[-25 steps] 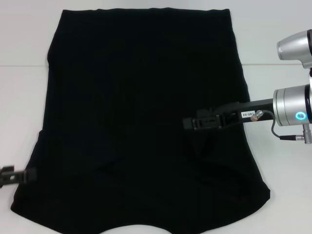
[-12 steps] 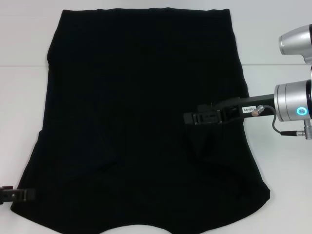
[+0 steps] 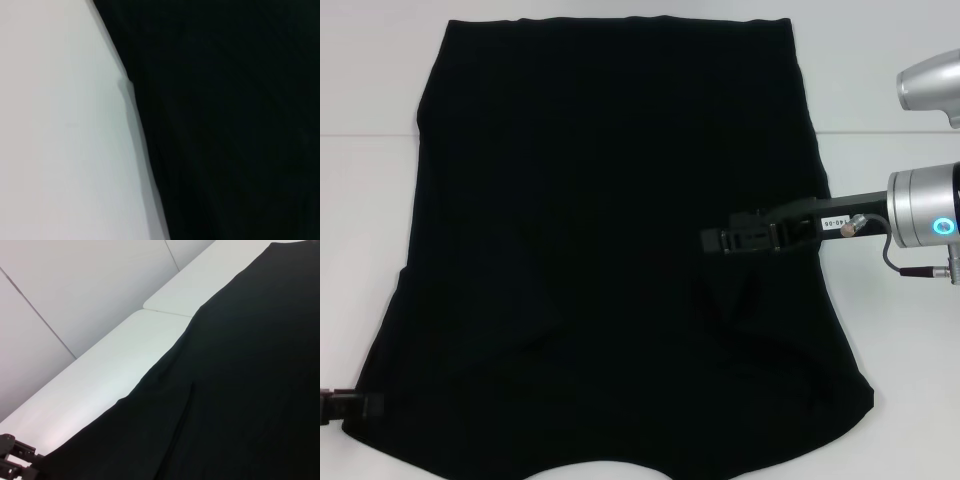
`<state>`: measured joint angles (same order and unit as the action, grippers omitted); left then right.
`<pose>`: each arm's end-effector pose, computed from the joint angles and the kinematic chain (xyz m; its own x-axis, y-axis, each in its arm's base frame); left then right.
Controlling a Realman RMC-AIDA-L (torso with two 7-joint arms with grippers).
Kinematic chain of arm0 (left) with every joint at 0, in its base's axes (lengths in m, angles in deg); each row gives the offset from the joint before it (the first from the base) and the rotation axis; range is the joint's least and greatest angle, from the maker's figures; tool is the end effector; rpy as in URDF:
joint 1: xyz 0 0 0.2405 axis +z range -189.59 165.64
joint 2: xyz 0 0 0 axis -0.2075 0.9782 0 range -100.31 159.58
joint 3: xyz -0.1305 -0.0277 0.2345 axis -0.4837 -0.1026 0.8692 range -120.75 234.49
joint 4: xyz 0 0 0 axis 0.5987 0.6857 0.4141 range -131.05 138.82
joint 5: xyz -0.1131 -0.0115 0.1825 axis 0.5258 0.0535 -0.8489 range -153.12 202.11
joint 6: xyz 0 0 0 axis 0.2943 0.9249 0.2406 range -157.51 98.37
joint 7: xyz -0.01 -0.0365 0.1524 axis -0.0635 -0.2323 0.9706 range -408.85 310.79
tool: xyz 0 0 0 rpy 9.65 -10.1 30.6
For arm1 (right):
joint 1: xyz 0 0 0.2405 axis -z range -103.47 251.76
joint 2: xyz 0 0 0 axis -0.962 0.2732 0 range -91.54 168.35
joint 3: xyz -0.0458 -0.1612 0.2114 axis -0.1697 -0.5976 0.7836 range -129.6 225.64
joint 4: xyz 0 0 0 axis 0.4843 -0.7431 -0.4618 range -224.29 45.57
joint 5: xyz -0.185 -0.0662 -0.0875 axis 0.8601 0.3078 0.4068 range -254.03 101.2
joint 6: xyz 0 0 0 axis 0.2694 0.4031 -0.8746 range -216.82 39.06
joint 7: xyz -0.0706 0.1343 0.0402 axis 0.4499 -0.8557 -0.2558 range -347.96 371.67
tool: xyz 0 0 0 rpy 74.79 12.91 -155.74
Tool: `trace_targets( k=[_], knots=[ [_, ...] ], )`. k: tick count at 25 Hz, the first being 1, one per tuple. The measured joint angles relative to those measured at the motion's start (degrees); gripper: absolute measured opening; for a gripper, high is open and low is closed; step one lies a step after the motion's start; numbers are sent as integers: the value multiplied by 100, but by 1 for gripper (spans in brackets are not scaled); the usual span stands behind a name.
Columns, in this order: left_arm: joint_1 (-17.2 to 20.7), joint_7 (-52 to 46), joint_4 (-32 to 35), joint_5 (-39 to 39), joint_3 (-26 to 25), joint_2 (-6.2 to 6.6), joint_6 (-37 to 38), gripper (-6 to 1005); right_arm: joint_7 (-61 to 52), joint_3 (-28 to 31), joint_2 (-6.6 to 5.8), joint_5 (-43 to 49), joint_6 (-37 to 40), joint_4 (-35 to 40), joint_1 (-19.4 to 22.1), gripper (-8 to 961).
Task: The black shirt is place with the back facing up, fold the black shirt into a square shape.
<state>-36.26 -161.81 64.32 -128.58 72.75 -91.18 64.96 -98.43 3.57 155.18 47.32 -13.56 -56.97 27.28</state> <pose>-0.3836 0.2801 0.0609 0.3764 0.8708 0.3163 0.9111 -0.2862 -0.2965 0.2116 0.4245 -0.0356 0.6842 -0.6383 -0.3529 -0.7032 -0.7057 -0.0869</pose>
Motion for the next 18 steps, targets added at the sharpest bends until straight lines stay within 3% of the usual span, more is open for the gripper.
trace_targets(
  k=[6, 13, 17, 18],
  knots=[
    [-28, -15, -19, 0, -6, 11, -77, 456, -10, -2, -14, -7, 12, 4, 32, 752],
    [-35, -6, -36, 0, -5, 14, -128, 302, -42, -6, -38, 2, 53, 4, 107, 749],
    [0, 9, -36, -1, -49, 25, -140, 214, -157, -34, -131, 25, 168, 12, 223, 748],
    [10, 14, -36, -1, -62, 25, -143, 121, -182, -34, -169, 26, 262, 12, 269, 747]
  ],
)
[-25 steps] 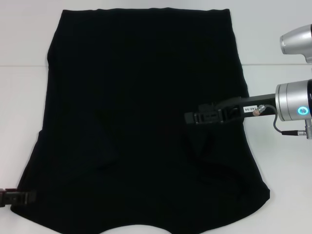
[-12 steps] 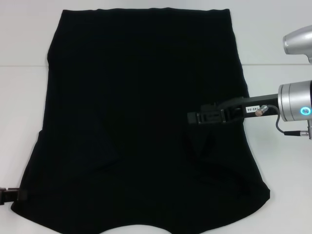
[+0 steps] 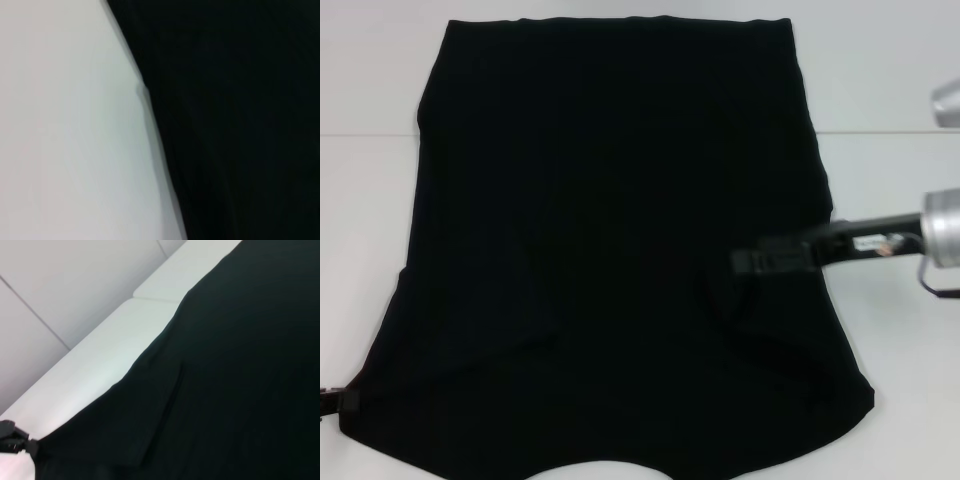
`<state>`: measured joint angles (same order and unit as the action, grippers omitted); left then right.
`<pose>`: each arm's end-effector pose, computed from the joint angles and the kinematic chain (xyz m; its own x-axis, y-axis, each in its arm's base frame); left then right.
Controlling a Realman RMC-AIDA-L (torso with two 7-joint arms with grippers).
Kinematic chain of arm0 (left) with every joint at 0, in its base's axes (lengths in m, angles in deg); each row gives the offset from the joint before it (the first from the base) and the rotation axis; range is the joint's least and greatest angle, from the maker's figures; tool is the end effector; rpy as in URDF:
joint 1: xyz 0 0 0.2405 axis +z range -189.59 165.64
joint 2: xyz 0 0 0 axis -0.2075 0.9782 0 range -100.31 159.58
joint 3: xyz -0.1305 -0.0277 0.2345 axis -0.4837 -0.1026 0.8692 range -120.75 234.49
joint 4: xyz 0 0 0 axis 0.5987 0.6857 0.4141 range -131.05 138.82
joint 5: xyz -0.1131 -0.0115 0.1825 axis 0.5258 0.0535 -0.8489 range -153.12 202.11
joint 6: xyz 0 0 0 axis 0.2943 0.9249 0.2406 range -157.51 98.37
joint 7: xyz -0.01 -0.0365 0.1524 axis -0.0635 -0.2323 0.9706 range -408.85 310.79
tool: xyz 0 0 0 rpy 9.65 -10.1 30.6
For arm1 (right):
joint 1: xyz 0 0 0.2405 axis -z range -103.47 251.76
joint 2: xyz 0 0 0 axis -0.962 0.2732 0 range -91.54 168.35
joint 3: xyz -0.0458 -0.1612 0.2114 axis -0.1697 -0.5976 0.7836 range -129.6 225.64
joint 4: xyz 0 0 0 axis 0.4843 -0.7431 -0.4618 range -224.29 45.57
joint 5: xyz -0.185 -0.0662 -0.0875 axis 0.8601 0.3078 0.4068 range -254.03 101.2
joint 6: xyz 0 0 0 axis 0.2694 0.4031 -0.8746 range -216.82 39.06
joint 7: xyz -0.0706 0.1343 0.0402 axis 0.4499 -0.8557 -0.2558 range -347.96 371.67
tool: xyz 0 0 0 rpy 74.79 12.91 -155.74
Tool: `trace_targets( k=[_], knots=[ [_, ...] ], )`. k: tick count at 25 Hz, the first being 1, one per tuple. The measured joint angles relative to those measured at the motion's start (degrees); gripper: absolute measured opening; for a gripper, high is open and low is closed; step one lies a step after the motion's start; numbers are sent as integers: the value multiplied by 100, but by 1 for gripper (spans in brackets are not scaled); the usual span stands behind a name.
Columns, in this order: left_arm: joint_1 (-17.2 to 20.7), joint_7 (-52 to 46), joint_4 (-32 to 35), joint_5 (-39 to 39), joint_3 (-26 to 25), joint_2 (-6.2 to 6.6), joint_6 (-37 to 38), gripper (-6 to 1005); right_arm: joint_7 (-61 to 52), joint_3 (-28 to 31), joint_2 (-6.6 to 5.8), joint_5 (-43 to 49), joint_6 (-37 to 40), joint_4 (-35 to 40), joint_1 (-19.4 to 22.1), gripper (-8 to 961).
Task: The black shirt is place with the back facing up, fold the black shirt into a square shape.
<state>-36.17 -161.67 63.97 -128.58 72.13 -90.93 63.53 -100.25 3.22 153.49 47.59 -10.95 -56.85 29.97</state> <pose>-0.3884 0.2811 0.0640 0.3714 0.8670 0.3322 0.9100 -0.2689 -0.3154 0.2341 0.4131 -0.0242 0.6459 -0.6877 -0.3315 -0.7436 -0.6651 -0.0692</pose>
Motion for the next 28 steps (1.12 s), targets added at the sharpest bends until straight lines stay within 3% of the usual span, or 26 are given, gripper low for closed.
trace_targets(
  k=[1, 11, 15, 20, 28],
  knots=[
    [11, 6, 4, 0, -24, 0, -3, 28, -29, 9, -51, 0, 99, 1, 62, 747],
    [42, 21, -43, 37, -515, 43, 42, 34, -254, 50, -644, -4, 828, 10, 948, 745],
    [22, 23, -214, 43, -541, 72, -14, 37, -249, 45, -797, 24, 933, 9, 1204, 744],
    [-3, 25, -280, 51, -653, 90, -61, 40, -249, 50, -826, 343, 1064, 7, 1292, 745],
    [-35, -1, -290, 72, -674, 103, -42, 45, -230, 23, -638, 868, 1053, -56, 1090, 699]
  ],
)
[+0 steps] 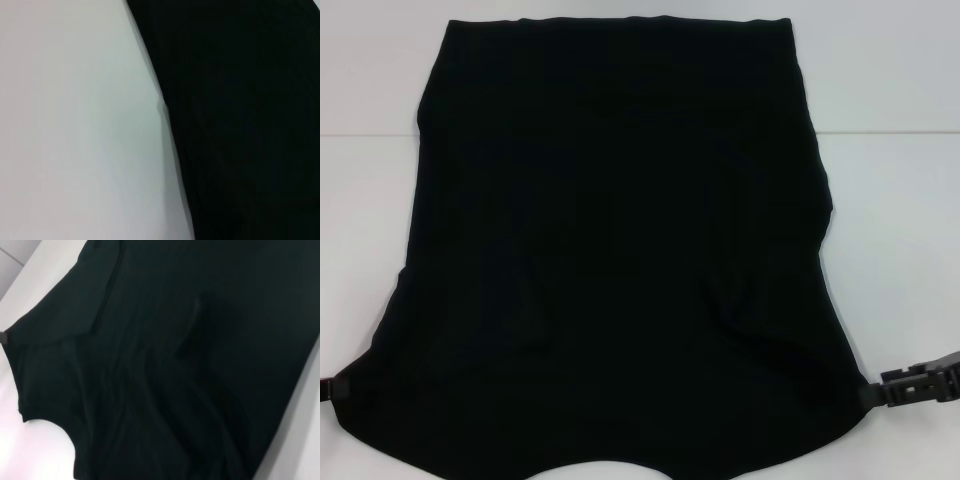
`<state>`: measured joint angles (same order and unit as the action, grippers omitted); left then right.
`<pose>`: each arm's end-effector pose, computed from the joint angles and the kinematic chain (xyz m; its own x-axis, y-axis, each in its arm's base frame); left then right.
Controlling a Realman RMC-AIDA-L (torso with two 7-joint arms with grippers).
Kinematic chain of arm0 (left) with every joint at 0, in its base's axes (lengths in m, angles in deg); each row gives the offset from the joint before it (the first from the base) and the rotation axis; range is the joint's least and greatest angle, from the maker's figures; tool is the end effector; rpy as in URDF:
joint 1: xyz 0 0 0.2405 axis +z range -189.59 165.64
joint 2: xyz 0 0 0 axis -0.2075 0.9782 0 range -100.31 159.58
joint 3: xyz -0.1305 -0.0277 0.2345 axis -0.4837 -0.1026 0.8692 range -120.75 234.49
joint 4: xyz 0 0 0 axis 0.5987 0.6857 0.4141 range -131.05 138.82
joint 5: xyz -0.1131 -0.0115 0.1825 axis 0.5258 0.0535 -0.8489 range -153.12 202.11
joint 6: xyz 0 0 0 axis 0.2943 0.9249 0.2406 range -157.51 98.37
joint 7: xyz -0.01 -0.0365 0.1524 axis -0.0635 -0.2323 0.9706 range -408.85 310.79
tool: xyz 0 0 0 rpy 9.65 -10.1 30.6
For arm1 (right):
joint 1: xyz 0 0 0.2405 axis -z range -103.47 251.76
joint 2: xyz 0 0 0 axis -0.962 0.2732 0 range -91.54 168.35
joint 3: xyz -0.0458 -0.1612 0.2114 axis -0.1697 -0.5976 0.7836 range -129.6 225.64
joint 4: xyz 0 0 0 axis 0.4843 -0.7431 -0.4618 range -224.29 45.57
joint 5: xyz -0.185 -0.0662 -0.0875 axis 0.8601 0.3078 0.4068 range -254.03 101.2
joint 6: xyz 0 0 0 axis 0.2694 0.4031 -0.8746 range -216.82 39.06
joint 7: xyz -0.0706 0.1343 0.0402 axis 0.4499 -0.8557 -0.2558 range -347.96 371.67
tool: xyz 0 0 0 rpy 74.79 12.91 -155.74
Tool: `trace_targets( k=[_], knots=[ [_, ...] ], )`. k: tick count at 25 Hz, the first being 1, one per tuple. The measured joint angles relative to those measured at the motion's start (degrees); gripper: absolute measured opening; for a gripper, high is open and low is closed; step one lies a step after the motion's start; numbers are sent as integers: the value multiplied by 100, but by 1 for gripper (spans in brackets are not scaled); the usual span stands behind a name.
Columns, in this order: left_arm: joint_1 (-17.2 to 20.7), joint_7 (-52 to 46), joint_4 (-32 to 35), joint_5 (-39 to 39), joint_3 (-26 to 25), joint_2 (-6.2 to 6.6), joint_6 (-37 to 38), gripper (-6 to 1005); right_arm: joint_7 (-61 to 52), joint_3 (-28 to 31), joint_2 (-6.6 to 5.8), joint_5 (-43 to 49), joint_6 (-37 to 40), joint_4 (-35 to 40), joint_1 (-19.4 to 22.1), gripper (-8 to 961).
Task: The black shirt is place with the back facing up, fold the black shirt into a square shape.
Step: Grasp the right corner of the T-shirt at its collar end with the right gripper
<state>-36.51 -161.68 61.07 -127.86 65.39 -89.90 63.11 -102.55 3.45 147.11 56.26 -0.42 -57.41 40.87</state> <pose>-0.3983 0.2771 0.0705 0.2946 0.8524 0.4320 0.9439 -0.1889 -0.2708 0.3338 0.3390 0.0170 0.5128 -0.8482 -0.1327 -0.8584 -0.5092 -0.0624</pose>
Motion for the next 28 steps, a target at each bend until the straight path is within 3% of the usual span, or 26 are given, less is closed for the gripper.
trace_targets(
  k=[5, 12, 18, 22, 28],
  knots=[
    [-6, 11, -9, 6, 1, 0, 3, 48, -28, -5, 130, 102, -11, -10, -98, 667],
    [-7, 25, -15, 46, 1, 10, -16, 52, -50, 32, 199, 110, -125, -13, -157, 621],
    [-7, 30, -15, 51, 1, 9, -21, 56, -68, 52, 262, 107, -231, -16, -150, 378],
    [-7, 32, -15, 51, 1, 9, -23, 59, -38, 46, 310, 113, -241, -10, -128, 138],
    [-7, -31, 16, 51, -16, 9, -16, 62, -17, 121, 304, 103, -241, 34, -35, 36]
  ],
)
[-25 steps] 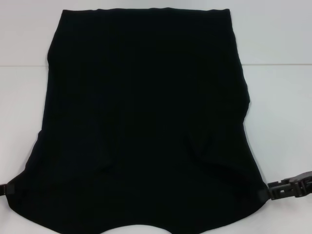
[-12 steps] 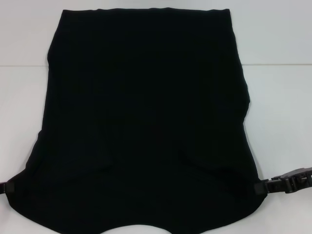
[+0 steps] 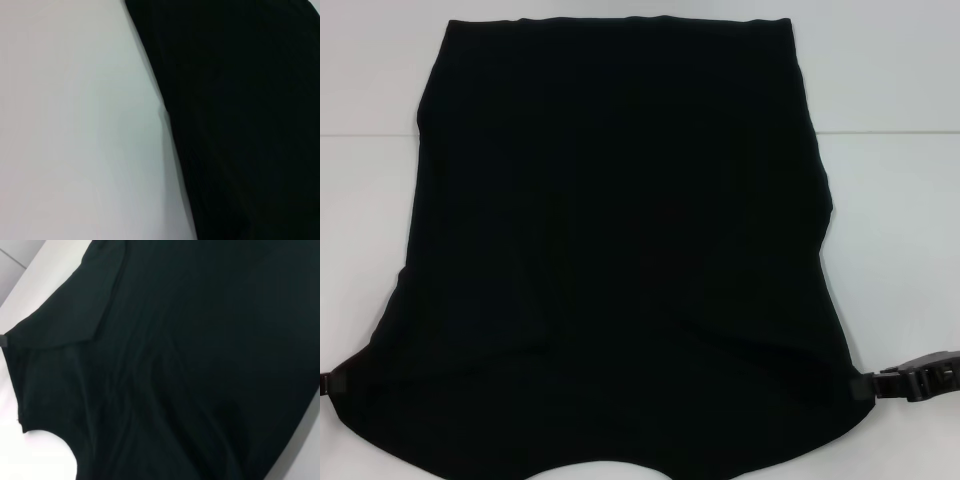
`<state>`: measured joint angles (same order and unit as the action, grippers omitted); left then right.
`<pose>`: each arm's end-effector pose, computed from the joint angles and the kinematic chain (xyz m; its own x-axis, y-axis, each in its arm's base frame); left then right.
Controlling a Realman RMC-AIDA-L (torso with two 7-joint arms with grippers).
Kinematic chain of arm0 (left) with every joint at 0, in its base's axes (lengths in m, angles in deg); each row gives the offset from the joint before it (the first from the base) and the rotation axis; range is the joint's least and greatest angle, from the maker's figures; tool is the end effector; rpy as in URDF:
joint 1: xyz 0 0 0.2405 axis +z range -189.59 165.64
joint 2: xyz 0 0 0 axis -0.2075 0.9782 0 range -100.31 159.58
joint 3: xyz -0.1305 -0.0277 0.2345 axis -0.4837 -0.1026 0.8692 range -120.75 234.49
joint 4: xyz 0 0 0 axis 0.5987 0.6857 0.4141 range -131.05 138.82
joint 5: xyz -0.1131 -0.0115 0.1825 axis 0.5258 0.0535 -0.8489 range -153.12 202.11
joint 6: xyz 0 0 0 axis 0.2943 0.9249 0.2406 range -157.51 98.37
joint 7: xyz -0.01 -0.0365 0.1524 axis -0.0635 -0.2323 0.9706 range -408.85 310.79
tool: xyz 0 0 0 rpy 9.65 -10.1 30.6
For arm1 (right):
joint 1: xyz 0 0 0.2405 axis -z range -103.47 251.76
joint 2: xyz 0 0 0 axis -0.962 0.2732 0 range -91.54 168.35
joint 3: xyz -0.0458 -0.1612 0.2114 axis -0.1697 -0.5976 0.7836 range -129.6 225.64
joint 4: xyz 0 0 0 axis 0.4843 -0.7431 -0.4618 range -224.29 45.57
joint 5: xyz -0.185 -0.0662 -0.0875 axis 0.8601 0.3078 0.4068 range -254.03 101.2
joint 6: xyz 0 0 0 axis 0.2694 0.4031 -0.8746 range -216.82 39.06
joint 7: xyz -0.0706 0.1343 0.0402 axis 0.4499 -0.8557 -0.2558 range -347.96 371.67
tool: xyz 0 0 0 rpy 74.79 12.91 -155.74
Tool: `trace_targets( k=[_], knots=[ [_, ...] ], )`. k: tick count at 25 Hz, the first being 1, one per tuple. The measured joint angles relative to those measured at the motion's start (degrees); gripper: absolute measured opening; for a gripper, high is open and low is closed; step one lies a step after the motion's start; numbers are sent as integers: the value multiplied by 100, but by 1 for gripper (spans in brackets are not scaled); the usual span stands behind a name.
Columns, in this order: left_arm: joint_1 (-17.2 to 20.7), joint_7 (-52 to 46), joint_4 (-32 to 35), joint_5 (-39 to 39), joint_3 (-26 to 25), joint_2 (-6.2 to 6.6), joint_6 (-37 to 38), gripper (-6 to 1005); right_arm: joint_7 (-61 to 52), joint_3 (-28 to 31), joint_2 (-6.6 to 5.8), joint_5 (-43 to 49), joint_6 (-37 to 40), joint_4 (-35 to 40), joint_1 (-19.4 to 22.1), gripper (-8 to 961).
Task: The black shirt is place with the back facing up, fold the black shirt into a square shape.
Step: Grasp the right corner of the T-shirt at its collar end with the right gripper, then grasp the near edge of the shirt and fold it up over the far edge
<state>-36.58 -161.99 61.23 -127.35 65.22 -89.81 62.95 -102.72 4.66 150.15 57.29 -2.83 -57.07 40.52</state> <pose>-0.3978 0.2788 0.0727 0.2925 0.8468 0.4442 0.9447 -0.1841 -0.2713 0.3269 0.3403 -0.0041 0.5057 -0.8491 -0.1528 -0.8622 -0.5032 -0.0576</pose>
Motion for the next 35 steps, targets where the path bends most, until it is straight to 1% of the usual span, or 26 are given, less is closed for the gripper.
trace_targets(
  k=[5, 9, 11, 21, 25, 29, 32, 35],
  knots=[
    [30, -196, 101, -4, -242, 22, 149, 66, 17, 222, -44, 4, 11, 27, 171, 36],
    [94, -213, 215, -4, -603, 54, 512, 68, 125, 445, -73, -1, 81, 88, 371, 36],
    [149, -179, 277, -3, -701, 62, 743, 69, 268, 588, -87, -8, 203, 107, 481, 36],
    [506, 250, 409, -16, -738, 48, 1723, 76, 1182, 1233, -121, 6, 949, 112, 1100, 36],
    [589, 342, 509, -63, -745, 53, 2039, 78, 1477, 1344, -130, 14, 1212, 112, 1379, 36],
    [671, 361, 560, -77, -749, 37, 2171, 81, 1676, 1342, -121, 16, 1478, 111, 1591, 36],
    [626, 330, 464, -43, -757, 41, 2153, 82, 1749, 1380, -107, 6, 1576, 110, 1594, 36],
    [366, 207, 228, 37, -798, 113, 2027, 84, 1758, 1561, -98, -7, 1558, 104, 1375, 36]
  ],
)
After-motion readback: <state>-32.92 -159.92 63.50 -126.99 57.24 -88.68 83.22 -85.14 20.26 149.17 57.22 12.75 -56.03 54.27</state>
